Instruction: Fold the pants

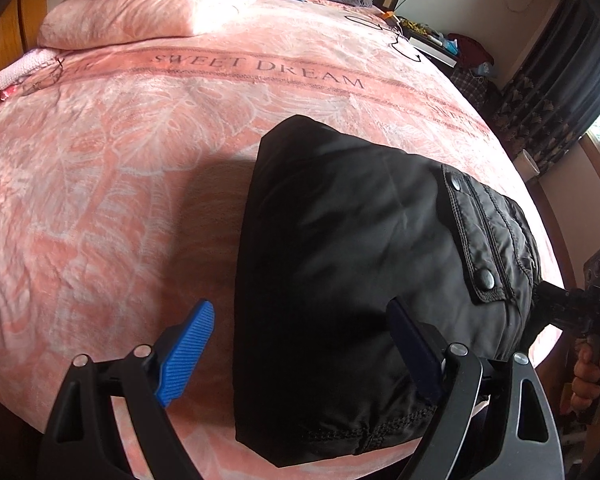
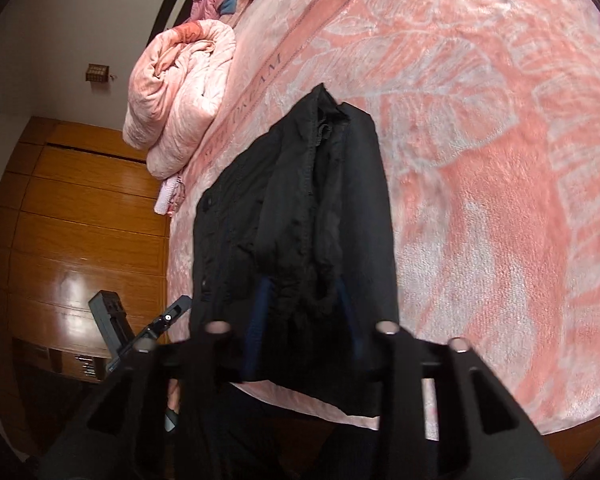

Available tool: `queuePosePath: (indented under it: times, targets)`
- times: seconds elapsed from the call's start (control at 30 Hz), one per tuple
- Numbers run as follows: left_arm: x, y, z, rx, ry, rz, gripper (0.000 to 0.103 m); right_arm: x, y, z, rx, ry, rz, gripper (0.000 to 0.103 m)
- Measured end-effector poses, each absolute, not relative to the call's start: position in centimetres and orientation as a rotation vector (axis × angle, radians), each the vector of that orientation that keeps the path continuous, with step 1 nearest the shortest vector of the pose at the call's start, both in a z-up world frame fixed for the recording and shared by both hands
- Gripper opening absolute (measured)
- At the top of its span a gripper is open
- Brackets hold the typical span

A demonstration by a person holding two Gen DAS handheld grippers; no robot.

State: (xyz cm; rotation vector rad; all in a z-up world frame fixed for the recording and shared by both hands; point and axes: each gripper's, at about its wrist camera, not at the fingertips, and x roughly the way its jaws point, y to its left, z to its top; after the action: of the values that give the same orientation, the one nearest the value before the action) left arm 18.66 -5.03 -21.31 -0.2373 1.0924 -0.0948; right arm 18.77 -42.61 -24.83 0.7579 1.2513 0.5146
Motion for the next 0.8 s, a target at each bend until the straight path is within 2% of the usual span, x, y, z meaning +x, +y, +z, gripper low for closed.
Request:
queuePosePath:
  times: [0.1, 0.27, 0.33, 0.4, 0.47, 0.5, 0.53, 0.67, 0.8]
  targets:
    - [18.8, -5.4, -21.4, -0.221, 1.099, -0.091, 0.089, 17.6, -43.3, -22.8, 0.739, 1.194, 0.5, 0.018]
    - [18.9, -6.2, -21.9, -0.205, 1.11, -0.099, 0.089, 17.1, -44.4, -27.1, 0.755, 1.265, 0.379, 0.018]
    - [18.4, -6.0, -21.1, -0.205, 1.09, -0.096, 0.089, 16.8, -44.4, -26.7, 0.75, 1.248, 0.368, 0.018]
    - [17.9, -5.4, -20.0, -0.221, 1.053, -0.091, 0.089, 16.6, -44.2, -25.5, 0.708, 1.235, 0.37, 0.025]
    - [17.8, -5.0, -19.3, -0.228, 1.035, -0.095, 0.089, 16.7, -44.2, -23.2, 0.626, 1.194, 0.343, 0.028]
    - [17.9, -4.9, -19.1, -0.229, 1.031, -0.102, 0.09, 17.1, -44.1, -22.1, 0.598, 1.171, 0.333, 0.035]
    - [17.9, -4.9, -19.1, -0.227, 1.031, -0.109, 0.09, 17.6, -43.9, -20.8, 0.577, 1.137, 0.333, 0.037]
    - [18.1, -5.5, -19.9, -0.212, 1.05, -0.128, 0.09, 21.6, -41.3, -18.8, 0.493, 1.118, 0.405, 0.037]
    - [18.1, -6.2, -21.3, -0.19, 1.084, -0.128, 0.09, 26.3, -39.3, -21.6, 0.467, 1.198, 0.413, 0.037]
